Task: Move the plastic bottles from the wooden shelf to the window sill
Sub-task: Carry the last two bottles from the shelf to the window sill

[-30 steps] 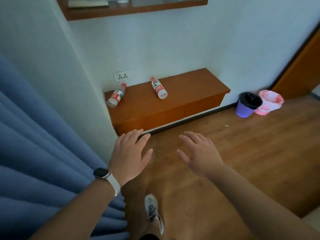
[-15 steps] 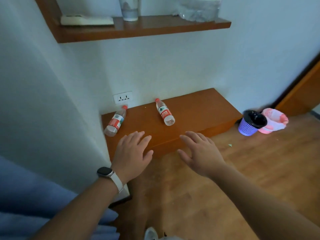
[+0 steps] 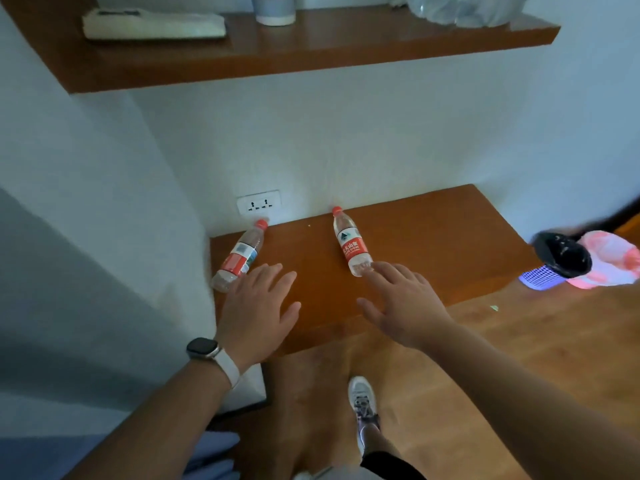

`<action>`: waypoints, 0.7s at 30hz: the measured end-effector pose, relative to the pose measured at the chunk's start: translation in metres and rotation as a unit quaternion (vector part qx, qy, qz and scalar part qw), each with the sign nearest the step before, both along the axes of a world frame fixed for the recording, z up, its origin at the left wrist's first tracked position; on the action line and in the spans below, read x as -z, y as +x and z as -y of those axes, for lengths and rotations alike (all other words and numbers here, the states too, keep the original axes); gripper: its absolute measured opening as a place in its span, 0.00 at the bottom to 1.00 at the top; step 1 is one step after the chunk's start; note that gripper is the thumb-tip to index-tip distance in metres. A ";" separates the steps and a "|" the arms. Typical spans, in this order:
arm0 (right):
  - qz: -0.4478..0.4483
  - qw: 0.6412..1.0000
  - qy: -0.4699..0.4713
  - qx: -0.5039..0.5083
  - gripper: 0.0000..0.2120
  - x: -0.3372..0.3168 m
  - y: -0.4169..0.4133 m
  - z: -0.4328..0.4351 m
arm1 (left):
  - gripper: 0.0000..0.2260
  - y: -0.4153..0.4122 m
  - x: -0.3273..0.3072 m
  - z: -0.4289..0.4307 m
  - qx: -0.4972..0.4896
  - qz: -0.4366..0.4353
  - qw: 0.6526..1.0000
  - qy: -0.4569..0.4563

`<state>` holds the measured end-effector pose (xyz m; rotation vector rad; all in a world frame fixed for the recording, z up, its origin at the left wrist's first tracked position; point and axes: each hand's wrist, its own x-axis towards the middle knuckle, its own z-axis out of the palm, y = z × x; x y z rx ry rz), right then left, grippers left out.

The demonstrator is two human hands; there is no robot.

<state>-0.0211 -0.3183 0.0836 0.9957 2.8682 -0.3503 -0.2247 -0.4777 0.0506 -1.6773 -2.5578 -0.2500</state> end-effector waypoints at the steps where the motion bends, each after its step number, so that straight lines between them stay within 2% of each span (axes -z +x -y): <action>1: -0.002 1.000 -0.005 -0.010 0.28 0.005 -0.007 -0.013 | 0.26 -0.005 0.003 -0.009 -0.011 0.000 1.000 -0.013; 7: 0.008 0.996 -0.045 -0.072 0.28 0.029 -0.042 -0.087 | 0.25 -0.026 0.019 -0.067 -0.080 0.018 0.995 -0.060; 13: 0.008 0.993 -0.075 -0.088 0.25 0.050 -0.068 -0.151 | 0.24 -0.054 0.031 -0.108 -0.147 0.061 0.983 -0.089; 18: 0.017 0.991 -0.099 -0.093 0.26 0.071 -0.090 -0.183 | 0.24 -0.077 0.039 -0.118 -0.198 0.081 0.972 -0.101; 21: 0.020 0.986 -0.146 -0.075 0.27 0.083 -0.103 -0.188 | 0.23 -0.088 0.046 -0.120 -0.224 0.098 0.964 -0.104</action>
